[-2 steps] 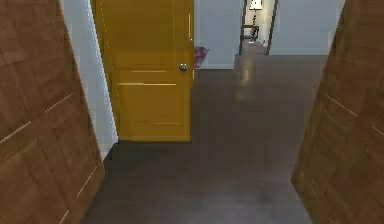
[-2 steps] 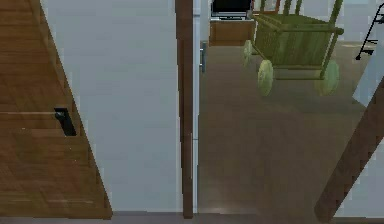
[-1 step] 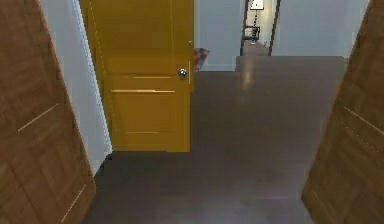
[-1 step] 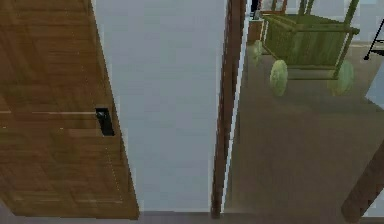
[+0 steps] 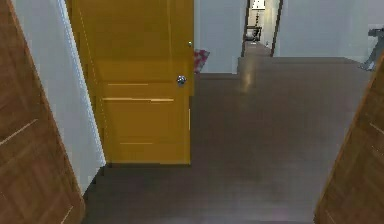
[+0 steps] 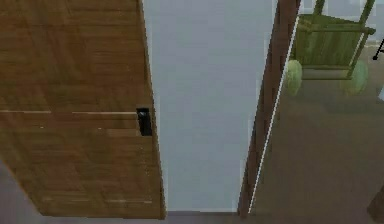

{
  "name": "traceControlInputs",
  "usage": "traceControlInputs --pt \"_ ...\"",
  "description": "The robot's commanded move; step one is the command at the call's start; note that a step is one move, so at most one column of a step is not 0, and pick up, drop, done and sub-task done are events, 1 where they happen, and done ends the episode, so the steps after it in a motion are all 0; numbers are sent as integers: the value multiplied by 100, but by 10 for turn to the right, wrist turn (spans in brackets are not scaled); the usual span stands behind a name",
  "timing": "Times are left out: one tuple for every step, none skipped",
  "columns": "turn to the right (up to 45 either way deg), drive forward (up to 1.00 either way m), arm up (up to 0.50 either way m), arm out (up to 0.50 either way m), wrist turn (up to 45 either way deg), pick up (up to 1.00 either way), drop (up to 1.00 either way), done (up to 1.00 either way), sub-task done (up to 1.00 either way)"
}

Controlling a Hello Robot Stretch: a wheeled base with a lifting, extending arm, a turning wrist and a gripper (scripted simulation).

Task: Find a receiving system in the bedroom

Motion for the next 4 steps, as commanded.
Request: traceControlInputs --pt "150 0 0 0 0 0 0 0 0" --pt "0 100 0 0 0 0 0 0 0" --pt "30 0 0 0 0 0 0 0 0" --pt "0 60 0 0 0 0 0 0 0"
